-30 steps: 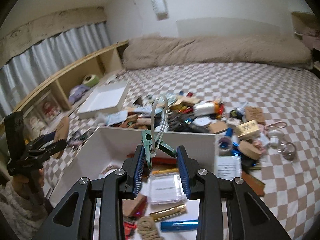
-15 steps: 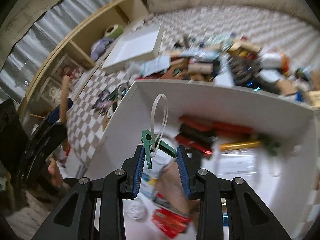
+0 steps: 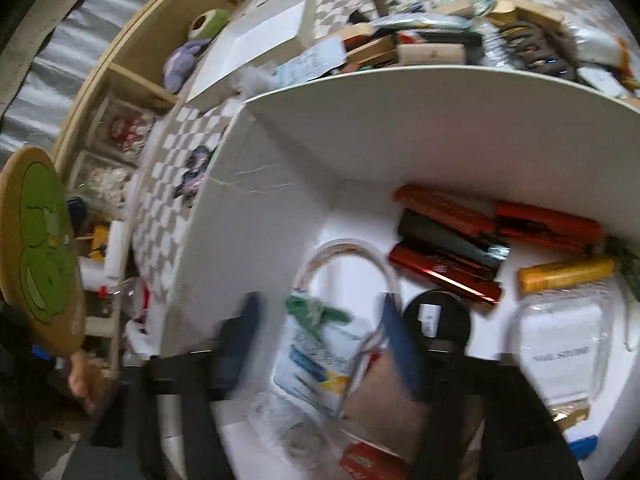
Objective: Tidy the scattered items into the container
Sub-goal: 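Carry the green clip into the white box with the right tool while the left tool carries the coasters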
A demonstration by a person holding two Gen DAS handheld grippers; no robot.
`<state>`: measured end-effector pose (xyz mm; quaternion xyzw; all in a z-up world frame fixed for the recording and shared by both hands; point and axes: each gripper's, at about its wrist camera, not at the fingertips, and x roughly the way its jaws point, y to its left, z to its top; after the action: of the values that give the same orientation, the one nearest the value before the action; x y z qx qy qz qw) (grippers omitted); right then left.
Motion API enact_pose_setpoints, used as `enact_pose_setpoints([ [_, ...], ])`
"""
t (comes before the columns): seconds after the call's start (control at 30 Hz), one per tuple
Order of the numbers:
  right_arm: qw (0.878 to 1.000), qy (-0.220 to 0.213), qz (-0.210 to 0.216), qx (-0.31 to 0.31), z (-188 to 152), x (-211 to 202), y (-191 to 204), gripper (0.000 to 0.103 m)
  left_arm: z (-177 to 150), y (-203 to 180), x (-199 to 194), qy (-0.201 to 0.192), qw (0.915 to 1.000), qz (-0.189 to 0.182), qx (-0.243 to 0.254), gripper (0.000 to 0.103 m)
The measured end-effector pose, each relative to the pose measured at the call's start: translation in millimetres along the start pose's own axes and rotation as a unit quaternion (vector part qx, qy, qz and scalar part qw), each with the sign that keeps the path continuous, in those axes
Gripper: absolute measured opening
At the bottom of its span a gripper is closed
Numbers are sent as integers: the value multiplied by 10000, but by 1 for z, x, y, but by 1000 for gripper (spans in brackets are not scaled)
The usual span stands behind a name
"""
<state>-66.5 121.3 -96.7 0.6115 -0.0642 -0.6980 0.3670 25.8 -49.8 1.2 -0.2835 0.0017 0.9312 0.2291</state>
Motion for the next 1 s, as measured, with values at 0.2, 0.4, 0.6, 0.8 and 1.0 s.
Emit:
enact_pose_setpoints([
  [0.2, 9989, -339, -324, 30, -12, -33, -13, 74, -2, -5, 4, 80, 9999, -44, 77, 101],
  [0.4, 9943, -765, -715, -206, -32, -68, -18, 74, -7, -20, 13, 363, 9991, -148, 174, 101],
  [0.6, 9857, -1127, -1158, -472, -56, -91, -19, 74, -18, -44, 23, 698, 9961, -342, 415, 101],
  [0.8, 9829, -1283, -1244, -437, -75, -102, -26, 74, -29, -56, 29, 950, 9927, -485, 556, 101],
  [1.0, 9832, -1366, -1165, -330, -83, -106, -32, 74, -37, -61, 32, 1126, 9903, -517, 632, 101],
])
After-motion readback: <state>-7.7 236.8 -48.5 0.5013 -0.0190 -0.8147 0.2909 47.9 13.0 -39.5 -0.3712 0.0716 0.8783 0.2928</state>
